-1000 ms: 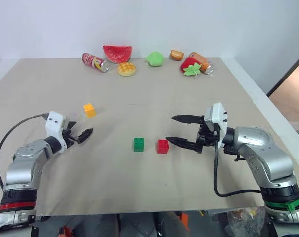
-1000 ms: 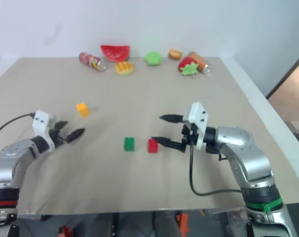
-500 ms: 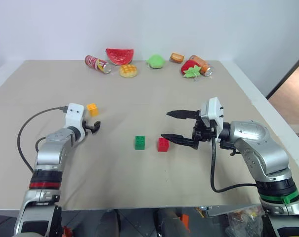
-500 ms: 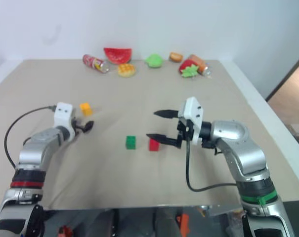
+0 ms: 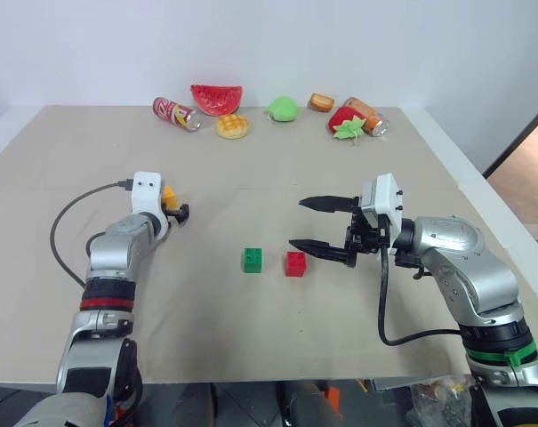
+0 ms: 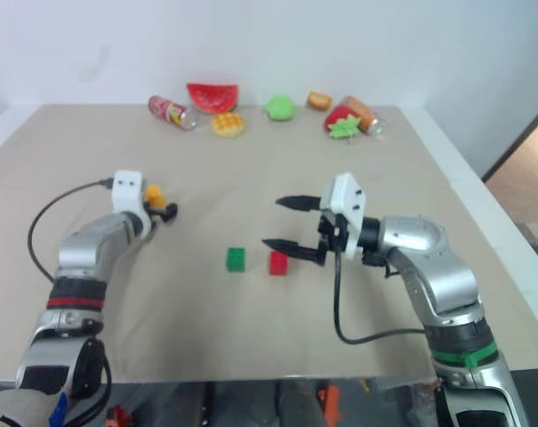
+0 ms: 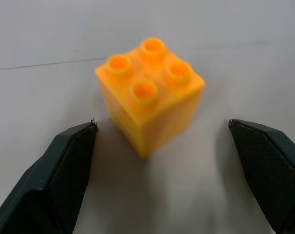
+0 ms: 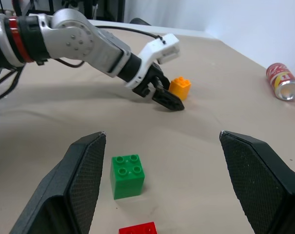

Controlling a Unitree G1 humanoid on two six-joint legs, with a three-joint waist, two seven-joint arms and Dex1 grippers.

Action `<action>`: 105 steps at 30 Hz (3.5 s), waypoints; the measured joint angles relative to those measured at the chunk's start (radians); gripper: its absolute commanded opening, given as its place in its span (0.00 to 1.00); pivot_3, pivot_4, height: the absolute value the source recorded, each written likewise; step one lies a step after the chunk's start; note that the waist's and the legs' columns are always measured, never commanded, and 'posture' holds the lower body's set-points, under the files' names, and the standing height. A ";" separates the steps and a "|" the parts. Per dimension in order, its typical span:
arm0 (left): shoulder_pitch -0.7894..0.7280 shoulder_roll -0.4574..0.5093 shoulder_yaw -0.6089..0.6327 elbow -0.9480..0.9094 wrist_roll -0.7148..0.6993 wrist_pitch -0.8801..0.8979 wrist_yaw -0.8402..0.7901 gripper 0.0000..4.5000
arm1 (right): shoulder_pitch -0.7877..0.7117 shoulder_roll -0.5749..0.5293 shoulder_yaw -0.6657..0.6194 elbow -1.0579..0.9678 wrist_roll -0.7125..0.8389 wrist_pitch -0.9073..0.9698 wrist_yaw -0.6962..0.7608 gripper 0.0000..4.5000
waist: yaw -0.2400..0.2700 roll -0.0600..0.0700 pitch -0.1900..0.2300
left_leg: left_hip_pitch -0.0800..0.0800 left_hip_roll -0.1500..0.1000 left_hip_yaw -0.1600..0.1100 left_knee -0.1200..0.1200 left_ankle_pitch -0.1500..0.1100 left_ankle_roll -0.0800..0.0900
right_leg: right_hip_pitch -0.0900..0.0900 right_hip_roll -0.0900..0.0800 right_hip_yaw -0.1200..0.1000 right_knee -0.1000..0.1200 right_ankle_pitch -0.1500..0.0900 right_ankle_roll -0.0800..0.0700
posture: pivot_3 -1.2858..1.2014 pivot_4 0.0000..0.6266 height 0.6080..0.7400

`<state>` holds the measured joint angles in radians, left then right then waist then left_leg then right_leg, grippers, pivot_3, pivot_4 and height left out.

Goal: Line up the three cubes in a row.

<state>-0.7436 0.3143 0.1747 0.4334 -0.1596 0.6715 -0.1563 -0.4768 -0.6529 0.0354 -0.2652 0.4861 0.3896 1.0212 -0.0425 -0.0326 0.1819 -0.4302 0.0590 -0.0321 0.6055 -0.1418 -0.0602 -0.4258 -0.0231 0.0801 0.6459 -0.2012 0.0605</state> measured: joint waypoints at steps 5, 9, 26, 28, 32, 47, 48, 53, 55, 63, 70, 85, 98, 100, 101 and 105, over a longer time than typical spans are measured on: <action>-0.024 -0.029 0.017 0.023 0.000 -0.001 0.047 0.80 | 0.000 0.003 0.000 0.006 -0.001 -0.002 0.000 0.86 | -0.002 0.000 0.000 | 0.000 0.000 0.000 0.000 0.000 0.000 | 0.000 0.000 0.000 0.000 0.000 0.000 | 0.52 0.24 1.00; -0.028 -0.033 0.029 0.026 0.000 0.003 0.078 0.52 | 0.000 0.004 0.000 0.016 -0.003 -0.008 0.000 0.86 | -0.002 0.000 0.000 | 0.000 0.000 0.000 0.000 0.000 0.000 | 0.000 0.000 0.000 0.000 0.000 0.000 | 0.52 0.24 1.00; -0.017 0.158 -0.102 0.055 0.023 -0.456 -0.360 0.38 | 0.013 0.003 0.002 0.034 -0.025 -0.020 0.004 0.86 | -0.004 -0.001 0.000 | -0.002 0.000 0.001 -0.005 0.000 -0.003 | -0.006 0.000 0.001 0.000 -0.001 -0.001 | 0.52 0.24 1.00; 0.032 0.223 -0.130 0.023 0.000 -0.571 -0.545 0.38 | 0.014 0.002 0.003 0.035 -0.029 -0.020 0.004 0.86 | -0.006 0.000 0.000 | -0.002 0.001 0.003 -0.007 0.000 -0.004 | -0.008 0.000 0.002 0.000 -0.003 -0.002 | 0.52 0.24 1.00; 0.157 0.321 -0.169 0.014 -0.055 -0.713 -0.899 0.38 | 0.015 -0.001 0.003 0.040 -0.031 -0.021 0.005 0.86 | -0.005 0.000 0.000 | -0.007 0.002 0.003 -0.007 0.000 -0.004 | -0.013 0.001 0.001 0.001 -0.005 -0.002 | 0.52 0.24 1.00; 0.197 0.398 -0.210 -0.002 -0.117 -0.815 -1.317 0.38 | 0.027 -0.025 0.002 0.039 -0.029 -0.009 0.014 0.86 | -0.003 0.000 0.000 | -0.009 0.002 0.003 -0.003 0.000 -0.003 | -0.013 0.001 0.001 0.002 -0.004 -0.002 | 0.52 0.24 1.00; 0.197 0.395 -0.213 -0.006 -0.122 -0.812 -1.328 0.38 | 0.029 -0.027 0.002 0.038 -0.029 -0.006 0.014 0.86 | -0.003 0.000 0.000 | -0.009 0.002 0.003 -0.003 0.000 -0.003 | -0.013 0.001 0.001 0.002 -0.004 -0.002 | 0.52 0.24 1.00; 0.196 0.347 -0.226 -0.009 -0.125 -0.816 -1.342 0.38 | 0.036 -0.031 0.000 0.026 -0.020 0.008 0.014 0.86 | -0.003 0.000 0.000 | -0.008 0.002 0.003 -0.002 0.000 -0.003 | -0.012 0.001 0.002 0.002 -0.004 -0.002 | 0.52 0.24 1.00; 0.192 0.311 -0.238 0.009 -0.118 -0.847 -1.336 0.38 | 0.037 -0.035 -0.004 0.012 -0.018 0.017 0.012 0.86 | -0.003 0.000 0.000 | -0.008 0.002 0.003 -0.002 0.000 -0.003 | -0.012 0.001 0.002 0.002 -0.003 -0.002 | 0.52 0.24 1.00; 0.143 0.151 -0.286 0.222 -0.053 -1.017 -1.292 0.38 | 0.075 -0.067 -0.038 -0.030 -0.014 0.045 -0.005 0.86 | -0.002 0.000 0.000 | -0.008 0.002 0.002 -0.001 0.000 -0.003 | -0.011 0.001 0.002 0.003 -0.003 -0.001 | 0.52 0.24 1.00; 0.041 0.127 -0.289 0.421 -0.019 -1.138 -1.296 0.38 | 0.131 -0.080 -0.070 -0.101 0.004 0.084 -0.041 0.86 | 0.000 0.000 0.000 | -0.007 0.001 0.002 0.002 0.001 -0.001 | -0.009 0.001 0.002 0.003 0.000 -0.002 | 0.52 0.24 1.00; 0.085 0.217 -0.224 0.441 -0.060 -1.132 -1.339 0.38 | 0.111 -0.087 -0.073 -0.108 0.011 0.089 -0.045 0.86 | -0.016 0.000 0.000 | -0.006 0.002 0.002 -0.001 0.003 0.003 | -0.012 0.001 0.002 0.002 0.005 -0.004 | 0.52 0.24 1.00; 0.184 0.225 -0.204 0.252 -0.090 -0.961 -1.317 0.38 | 0.075 -0.086 -0.041 -0.061 0.002 0.075 -0.015 0.86 | -0.012 0.000 0.000 | -0.006 0.002 0.002 -0.002 0.003 0.003 | -0.013 0.002 0.002 0.002 0.004 -0.004 | 0.52 0.24 1.00; 0.186 0.224 -0.205 0.243 -0.089 -0.948 -1.312 0.38 | 0.075 -0.085 -0.039 -0.058 0.001 0.070 -0.015 0.86 | -0.010 0.000 0.000 | -0.006 0.002 0.002 -0.002 0.003 0.003 | -0.013 0.002 0.002 0.002 0.004 -0.004 | 0.52 0.24 1.00; 0.187 0.223 -0.205 0.242 -0.089 -0.947 -1.312 0.38 | 0.075 -0.084 -0.039 -0.057 0.001 0.070 -0.015 0.86 | -0.009 0.000 0.000 | -0.006 0.002 0.002 -0.002 0.003 0.003 | -0.013 0.002 0.002 0.002 0.004 -0.004 | 0.52 0.24 1.00; 0.186 0.222 -0.207 0.239 -0.087 -0.944 -1.313 0.38 | 0.075 -0.083 -0.039 -0.057 0.001 0.070 -0.016 0.86 | -0.008 0.000 0.000 | -0.006 0.002 0.002 -0.002 0.003 0.003 | -0.013 0.002 0.002 0.002 0.004 -0.004 | 0.52 0.24 1.00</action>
<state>-0.5572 0.5366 -0.0322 0.6722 -0.2465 -0.2721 -1.4698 -0.4015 -0.7363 -0.0039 -0.3221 0.4867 0.4593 1.0057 -0.0504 -0.0326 0.1820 -0.4366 0.0613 -0.0297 0.6035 -0.1383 -0.0576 -0.4386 -0.0214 0.0822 0.6482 -0.1970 0.0562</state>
